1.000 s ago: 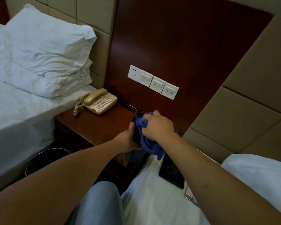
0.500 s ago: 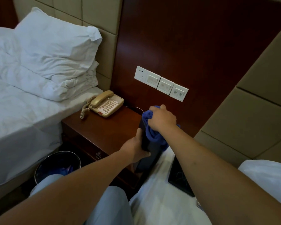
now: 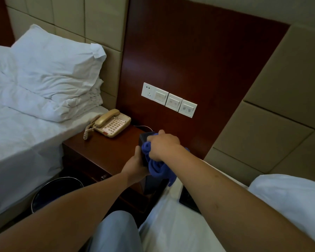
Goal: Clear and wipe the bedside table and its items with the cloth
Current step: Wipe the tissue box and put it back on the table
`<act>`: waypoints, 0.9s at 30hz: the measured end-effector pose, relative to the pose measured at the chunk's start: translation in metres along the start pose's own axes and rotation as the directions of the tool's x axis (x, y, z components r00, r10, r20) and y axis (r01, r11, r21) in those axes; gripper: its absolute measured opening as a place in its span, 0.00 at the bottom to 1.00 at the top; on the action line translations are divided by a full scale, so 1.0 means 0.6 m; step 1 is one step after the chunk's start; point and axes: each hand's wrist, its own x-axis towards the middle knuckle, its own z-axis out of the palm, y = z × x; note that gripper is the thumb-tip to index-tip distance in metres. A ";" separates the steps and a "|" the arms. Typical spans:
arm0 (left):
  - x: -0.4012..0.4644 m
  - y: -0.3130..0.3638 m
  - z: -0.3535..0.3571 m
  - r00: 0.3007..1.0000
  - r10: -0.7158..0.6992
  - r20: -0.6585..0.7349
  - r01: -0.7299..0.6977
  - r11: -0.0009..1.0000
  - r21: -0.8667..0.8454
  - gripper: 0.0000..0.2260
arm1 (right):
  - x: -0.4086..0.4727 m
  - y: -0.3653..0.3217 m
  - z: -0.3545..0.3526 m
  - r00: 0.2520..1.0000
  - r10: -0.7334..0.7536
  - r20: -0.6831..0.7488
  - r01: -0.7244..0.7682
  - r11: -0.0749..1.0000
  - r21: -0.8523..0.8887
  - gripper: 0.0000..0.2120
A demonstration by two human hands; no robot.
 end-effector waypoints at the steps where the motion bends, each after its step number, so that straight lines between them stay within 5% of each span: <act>1: 0.002 0.001 -0.002 1.000 -0.016 0.022 0.016 1.000 -0.001 0.37 | -0.005 0.006 0.003 1.000 -0.006 0.004 0.006 1.000 0.007 0.22; 5: 0.015 0.006 -0.003 0.994 0.009 0.106 -0.022 0.992 0.124 0.34 | 0.000 0.030 0.013 1.000 0.017 0.001 -0.017 0.995 0.099 0.21; 8: 0.031 0.014 -0.002 0.998 -0.055 0.040 0.049 0.989 0.143 0.37 | 0.016 0.034 0.021 0.995 0.034 -0.097 -0.018 0.987 0.158 0.19; 10: 0.040 0.026 -0.010 0.994 -0.106 -0.041 0.109 0.990 0.088 0.38 | 0.032 0.036 0.021 0.984 0.050 -0.170 -0.015 0.979 0.204 0.18; 13: 0.064 0.028 -0.027 0.999 -0.010 -0.031 0.007 0.994 -0.113 0.35 | 0.062 0.038 0.009 0.972 0.081 -0.219 -0.017 0.959 0.282 0.19; 18: 0.128 0.026 -0.075 0.987 -0.071 0.145 0.094 0.983 -0.158 0.43 | 0.123 0.025 0.005 0.926 0.135 -0.353 0.003 0.931 0.365 0.20; 22: 0.176 -0.003 -0.104 0.955 -0.125 0.267 0.186 0.959 -0.213 0.51 | 0.172 0.015 0.042 0.810 0.187 -0.556 0.056 0.919 0.390 0.24; 27: 0.226 -0.026 -0.134 0.925 -0.188 0.332 0.300 0.896 -0.328 0.50 | 0.218 -0.002 0.104 0.748 0.224 -0.624 0.056 0.916 0.396 0.26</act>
